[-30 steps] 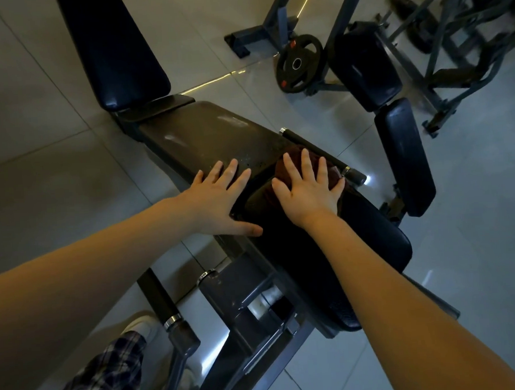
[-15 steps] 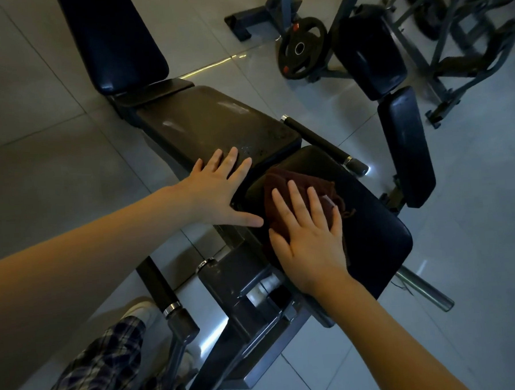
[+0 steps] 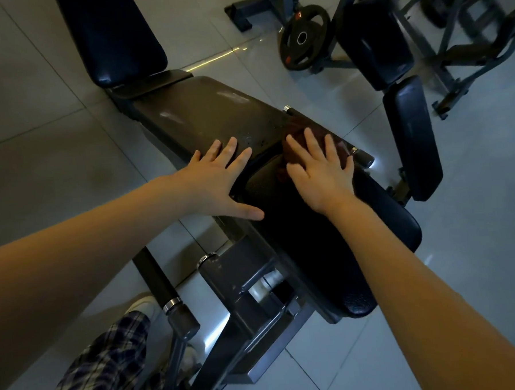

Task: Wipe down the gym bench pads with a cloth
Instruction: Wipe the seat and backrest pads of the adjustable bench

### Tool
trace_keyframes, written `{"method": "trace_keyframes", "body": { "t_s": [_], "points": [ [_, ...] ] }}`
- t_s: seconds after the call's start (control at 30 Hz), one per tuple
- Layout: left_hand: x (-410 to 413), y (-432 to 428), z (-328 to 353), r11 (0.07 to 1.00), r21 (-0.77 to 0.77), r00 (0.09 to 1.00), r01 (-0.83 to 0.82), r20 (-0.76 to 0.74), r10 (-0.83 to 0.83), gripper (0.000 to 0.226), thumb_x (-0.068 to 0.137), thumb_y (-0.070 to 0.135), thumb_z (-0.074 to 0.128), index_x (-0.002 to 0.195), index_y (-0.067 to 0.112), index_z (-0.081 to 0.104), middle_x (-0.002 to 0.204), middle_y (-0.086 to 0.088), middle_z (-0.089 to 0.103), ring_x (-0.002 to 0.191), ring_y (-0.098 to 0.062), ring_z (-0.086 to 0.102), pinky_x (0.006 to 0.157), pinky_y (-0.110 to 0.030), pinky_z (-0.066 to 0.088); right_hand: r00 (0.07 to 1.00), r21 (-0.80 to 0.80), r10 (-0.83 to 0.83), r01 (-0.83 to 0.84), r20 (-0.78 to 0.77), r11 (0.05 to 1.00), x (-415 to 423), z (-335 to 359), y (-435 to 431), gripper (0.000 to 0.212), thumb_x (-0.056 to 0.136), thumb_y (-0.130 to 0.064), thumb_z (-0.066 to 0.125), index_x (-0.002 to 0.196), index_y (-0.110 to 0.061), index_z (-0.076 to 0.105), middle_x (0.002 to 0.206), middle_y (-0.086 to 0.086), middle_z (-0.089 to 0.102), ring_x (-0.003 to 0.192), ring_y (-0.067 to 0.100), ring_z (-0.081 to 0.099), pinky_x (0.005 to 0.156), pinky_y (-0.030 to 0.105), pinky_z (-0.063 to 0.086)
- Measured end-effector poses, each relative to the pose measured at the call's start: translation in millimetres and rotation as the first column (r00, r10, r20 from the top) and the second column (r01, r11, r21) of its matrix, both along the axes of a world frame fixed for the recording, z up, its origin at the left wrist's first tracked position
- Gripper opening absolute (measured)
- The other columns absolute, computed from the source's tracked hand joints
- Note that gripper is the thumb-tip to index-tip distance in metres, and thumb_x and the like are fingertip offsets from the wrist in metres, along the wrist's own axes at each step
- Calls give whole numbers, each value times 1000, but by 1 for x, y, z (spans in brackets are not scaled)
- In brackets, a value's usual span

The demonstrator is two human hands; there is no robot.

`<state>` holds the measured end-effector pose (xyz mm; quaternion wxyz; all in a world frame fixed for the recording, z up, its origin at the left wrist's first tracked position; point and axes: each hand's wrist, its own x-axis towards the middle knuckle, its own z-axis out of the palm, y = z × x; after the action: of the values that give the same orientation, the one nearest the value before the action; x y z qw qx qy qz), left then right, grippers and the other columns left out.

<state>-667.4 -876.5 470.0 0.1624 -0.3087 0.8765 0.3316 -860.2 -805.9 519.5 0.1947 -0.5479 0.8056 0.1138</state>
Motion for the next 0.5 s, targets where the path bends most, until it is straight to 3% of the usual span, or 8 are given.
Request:
{"method": "trace_keyframes", "body": {
  "t_s": [0.13, 0.3, 0.5],
  "points": [
    [2, -4, 4, 999, 23, 1000, 26, 11, -26, 125, 56, 89, 36, 150, 29, -22, 158, -3, -28, 146, -29, -19, 118, -52, -2, 979, 38, 202, -204, 37, 978, 10, 23, 66, 58, 89, -58, 11, 145, -55, -6, 158, -17, -18, 145, 14, -23, 116, 49, -15],
    [2, -4, 7, 999, 43, 999, 28, 24, -29, 123, 57, 86, 36, 150, 30, -21, 157, -3, -29, 146, -29, -20, 117, -52, -3, 926, 187, 376, -372, 14, 909, 10, 45, 135, 56, 83, -59, 0, 134, -64, -25, 152, -23, -30, 140, 11, -35, 117, 50, -16],
    [-2, -4, 10, 998, 53, 999, 23, 40, -25, 126, 53, 87, 37, 150, 30, -21, 158, -4, -28, 146, -30, -19, 119, -55, -2, 896, 192, 443, -428, -42, 883, 19, 31, 105, 59, 81, -61, -5, 131, -57, -35, 147, -19, -39, 141, 21, -33, 115, 57, -15]
  ]
}}
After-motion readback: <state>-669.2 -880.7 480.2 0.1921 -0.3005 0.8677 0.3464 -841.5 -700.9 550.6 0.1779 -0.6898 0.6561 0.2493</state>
